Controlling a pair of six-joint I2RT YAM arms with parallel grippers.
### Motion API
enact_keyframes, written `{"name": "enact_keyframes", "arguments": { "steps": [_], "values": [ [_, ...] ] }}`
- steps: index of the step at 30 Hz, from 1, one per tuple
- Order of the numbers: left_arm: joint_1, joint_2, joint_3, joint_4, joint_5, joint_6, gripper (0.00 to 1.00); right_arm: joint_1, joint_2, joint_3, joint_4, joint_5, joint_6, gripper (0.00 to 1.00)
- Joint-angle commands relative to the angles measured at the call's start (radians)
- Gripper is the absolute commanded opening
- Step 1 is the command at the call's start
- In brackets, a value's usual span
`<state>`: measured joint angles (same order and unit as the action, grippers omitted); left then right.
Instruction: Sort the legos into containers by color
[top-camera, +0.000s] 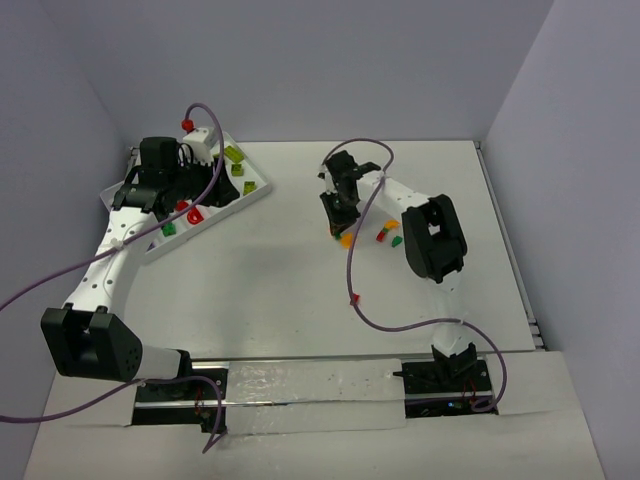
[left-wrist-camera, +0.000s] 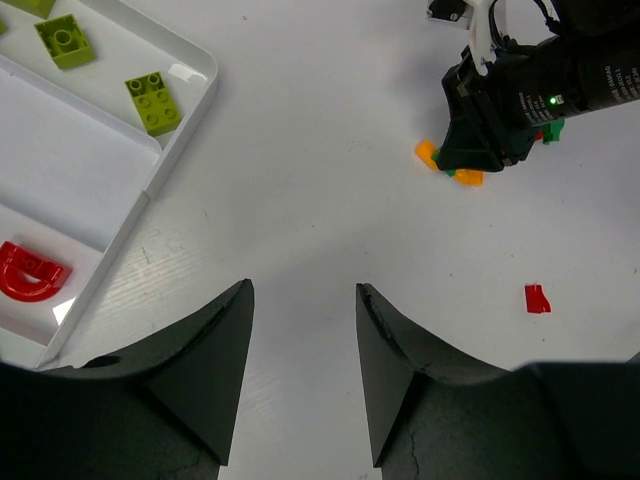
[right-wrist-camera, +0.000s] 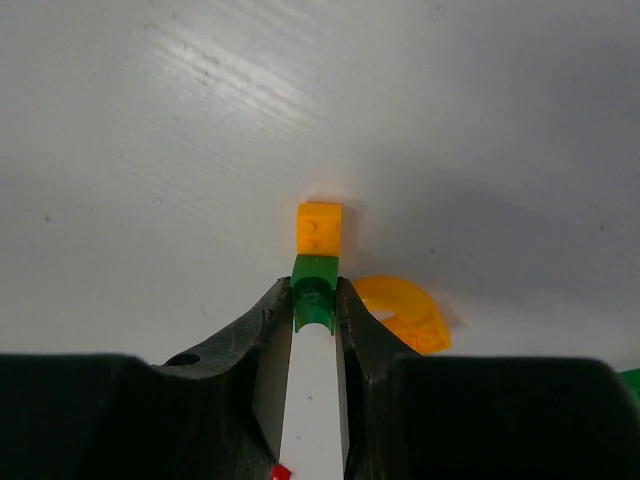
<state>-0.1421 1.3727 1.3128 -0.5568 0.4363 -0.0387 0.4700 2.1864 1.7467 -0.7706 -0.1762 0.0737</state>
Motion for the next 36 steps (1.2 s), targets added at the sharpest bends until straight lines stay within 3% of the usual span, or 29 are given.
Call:
{"name": "enact_keyframes", "arguments": {
  "steps": [1,6,8,10,14,18,26,36],
  "values": [
    [0.010,-0.015,-0.015,0.031,0.148,0.028,0.58,-0.031,-0.201,-0.080,0.059,-0.256,-0.109,0.00],
    [0.016,-0.017,-0.071,0.062,0.510,0.008,0.63,-0.028,-0.380,-0.150,0.152,-0.478,-0.130,0.00],
    [0.016,-0.012,-0.088,0.091,0.578,-0.030,0.64,-0.025,-0.406,-0.133,0.154,-0.572,-0.120,0.00],
    [0.016,-0.020,-0.124,0.171,0.670,-0.074,0.74,-0.019,-0.433,-0.133,0.172,-0.636,-0.112,0.00],
    [0.016,-0.054,-0.209,0.392,0.775,-0.261,0.75,0.002,-0.481,-0.155,0.225,-0.771,-0.090,0.00],
    [0.002,-0.118,-0.327,0.669,0.819,-0.439,0.75,0.022,-0.513,-0.165,0.256,-0.864,-0.077,0.00],
    [-0.054,-0.158,-0.427,0.864,0.845,-0.533,0.72,0.067,-0.521,-0.151,0.254,-0.955,-0.051,0.00],
    [-0.077,-0.140,-0.405,0.800,0.808,-0.507,0.68,0.098,-0.523,-0.144,0.235,-0.983,-0.053,0.00]
  ]
}}
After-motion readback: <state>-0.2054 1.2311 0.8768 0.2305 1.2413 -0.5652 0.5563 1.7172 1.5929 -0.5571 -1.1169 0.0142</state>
